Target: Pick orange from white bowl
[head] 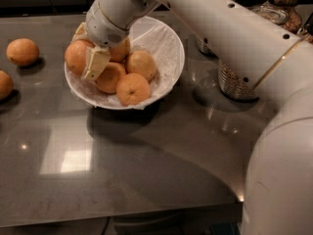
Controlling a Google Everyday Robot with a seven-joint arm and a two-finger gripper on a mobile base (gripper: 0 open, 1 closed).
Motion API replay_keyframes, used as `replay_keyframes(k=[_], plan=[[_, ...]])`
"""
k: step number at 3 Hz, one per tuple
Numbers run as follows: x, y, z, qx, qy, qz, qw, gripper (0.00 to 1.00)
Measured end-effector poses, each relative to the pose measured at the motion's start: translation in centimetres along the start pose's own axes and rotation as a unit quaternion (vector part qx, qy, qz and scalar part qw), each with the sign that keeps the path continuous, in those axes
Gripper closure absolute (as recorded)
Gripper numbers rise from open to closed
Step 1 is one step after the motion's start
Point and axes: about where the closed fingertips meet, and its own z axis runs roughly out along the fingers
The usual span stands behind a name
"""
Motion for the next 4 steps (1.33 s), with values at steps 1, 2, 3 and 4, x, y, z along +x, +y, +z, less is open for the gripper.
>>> replay_keyframes(k=[1,2,3,4], plan=[[-1.0,0.5,-2.6,0.029,0.002,-0.007,0.9995,1.0],[-1.3,1.4,-5.7,0.068,0.008,-0.004,0.9977,1.0],[-0.3,2.4,-7.7,0.1,0.015,0.005,0.9949,1.0],[1.1,3.9,-9.6,0.121,0.032,0.018,0.992,1.0]])
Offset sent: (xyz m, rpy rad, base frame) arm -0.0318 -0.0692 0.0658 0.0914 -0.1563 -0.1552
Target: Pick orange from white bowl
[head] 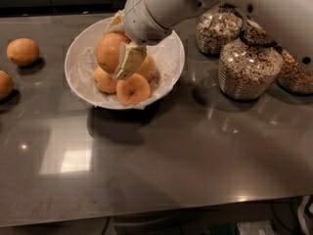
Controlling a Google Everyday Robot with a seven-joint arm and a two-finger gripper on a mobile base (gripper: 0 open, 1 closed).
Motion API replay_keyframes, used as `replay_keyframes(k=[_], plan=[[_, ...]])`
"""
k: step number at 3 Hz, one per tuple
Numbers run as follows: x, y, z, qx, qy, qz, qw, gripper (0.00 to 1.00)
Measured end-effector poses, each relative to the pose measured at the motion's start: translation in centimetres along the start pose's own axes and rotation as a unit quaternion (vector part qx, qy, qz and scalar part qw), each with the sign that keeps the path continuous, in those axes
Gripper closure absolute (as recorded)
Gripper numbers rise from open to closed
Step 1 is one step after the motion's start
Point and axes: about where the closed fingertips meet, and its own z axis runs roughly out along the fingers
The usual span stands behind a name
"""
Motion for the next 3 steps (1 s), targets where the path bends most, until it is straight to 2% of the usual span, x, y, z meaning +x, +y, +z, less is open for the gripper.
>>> replay_keyframes(k=[2,3], plan=[[2.1,2.3,-4.4,0.034,0.043,0.023,0.9982,1.0],[2.1,2.3,-4.4,0.034,0.043,0.023,0.9982,1.0]])
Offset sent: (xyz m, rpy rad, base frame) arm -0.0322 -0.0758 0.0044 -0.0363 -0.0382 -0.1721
